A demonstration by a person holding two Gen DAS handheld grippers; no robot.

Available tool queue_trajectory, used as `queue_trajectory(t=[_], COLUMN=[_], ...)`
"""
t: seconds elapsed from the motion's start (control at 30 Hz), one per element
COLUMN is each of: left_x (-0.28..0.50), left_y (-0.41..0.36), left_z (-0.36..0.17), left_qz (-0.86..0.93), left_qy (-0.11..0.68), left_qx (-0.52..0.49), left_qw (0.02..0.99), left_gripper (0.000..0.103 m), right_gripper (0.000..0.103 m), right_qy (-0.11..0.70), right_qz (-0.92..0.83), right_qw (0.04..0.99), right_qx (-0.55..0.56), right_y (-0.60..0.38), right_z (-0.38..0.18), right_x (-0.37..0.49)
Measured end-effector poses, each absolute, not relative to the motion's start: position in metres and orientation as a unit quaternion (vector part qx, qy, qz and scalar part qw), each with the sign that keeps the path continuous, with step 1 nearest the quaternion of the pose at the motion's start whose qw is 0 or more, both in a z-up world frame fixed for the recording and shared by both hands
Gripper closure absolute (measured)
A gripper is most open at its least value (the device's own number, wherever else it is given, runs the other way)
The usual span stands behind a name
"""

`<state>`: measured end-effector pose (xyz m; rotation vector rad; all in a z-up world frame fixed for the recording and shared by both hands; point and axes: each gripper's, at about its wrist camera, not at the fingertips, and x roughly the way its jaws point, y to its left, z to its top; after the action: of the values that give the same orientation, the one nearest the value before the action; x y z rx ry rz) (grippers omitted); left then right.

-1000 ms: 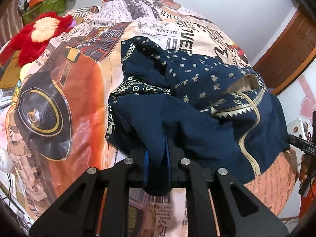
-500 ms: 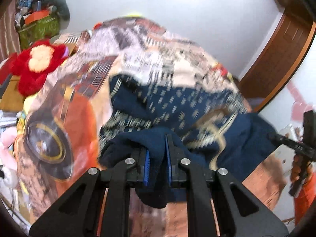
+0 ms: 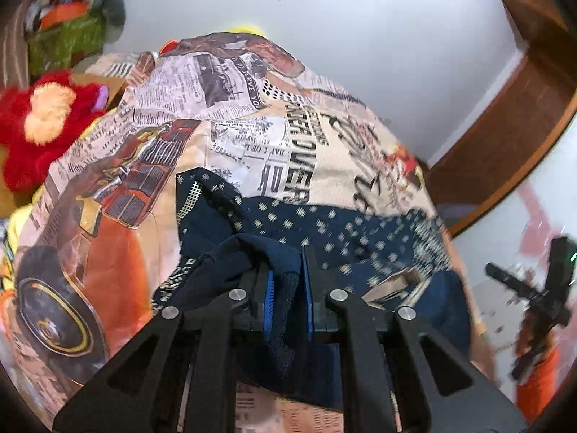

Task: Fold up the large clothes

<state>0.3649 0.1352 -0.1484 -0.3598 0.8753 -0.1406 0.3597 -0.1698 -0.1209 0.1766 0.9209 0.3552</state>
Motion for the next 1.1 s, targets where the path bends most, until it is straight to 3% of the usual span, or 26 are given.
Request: queue_trajectory(t=[0.13, 0.2, 0.27, 0.3, 0.57, 0.6, 0.7, 0.87, 1.1], left_x=[0.351, 0.341, 0.334, 0.330, 0.305, 0.303, 0.297, 0.292, 0.305], left_y=[0.119, 0.113, 0.111, 0.111, 0.116, 0.115, 0.113, 0.111, 0.116], left_z=[-0.155, -0.154, -0.152, -0.151, -0.152, -0.153, -0.156, -0.154, -0.134], left_qz=[-0.068, -0.066, -0.067, -0.067, -0.066, -0.066, -0.067, -0.069, -0.094], left_qy=[0.424, 0.420, 0.417, 0.416, 0.419, 0.420, 0.424, 0.423, 0.406], left_qx=[-0.125, -0.107, -0.101, -0.100, -0.109, -0.110, -0.109, -0.106, -0.137], left_qw=[0.895, 0.899, 0.901, 0.901, 0.899, 0.899, 0.896, 0.897, 0.899], left_gripper=[0.090, 0.090, 0.090, 0.090, 0.090, 0.090, 0.090, 0.090, 0.090], right_gripper=[0.094, 0.078, 0.041, 0.036, 0.036, 0.037, 0.055, 0.094, 0.101], right_qy=[0.484, 0.496, 0.495, 0.489, 0.523, 0.531, 0.548, 0.537, 0.457], right_qz=[0.168, 0.165, 0.165, 0.167, 0.186, 0.185, 0.193, 0.202, 0.229], right_qw=[0.856, 0.850, 0.850, 0.852, 0.827, 0.822, 0.809, 0.815, 0.853], right_qx=[0.065, 0.064, 0.078, 0.086, 0.091, 0.087, 0.090, 0.084, 0.104], right_y=[-0.169, -0.170, -0.173, -0.174, -0.157, -0.154, -0.148, -0.141, -0.146], right_z=[-0.139, -0.146, -0.150, -0.151, -0.179, -0.184, -0.198, -0.197, -0.148], right_x=[0.349, 0.342, 0.333, 0.327, 0.302, 0.301, 0.300, 0.301, 0.310])
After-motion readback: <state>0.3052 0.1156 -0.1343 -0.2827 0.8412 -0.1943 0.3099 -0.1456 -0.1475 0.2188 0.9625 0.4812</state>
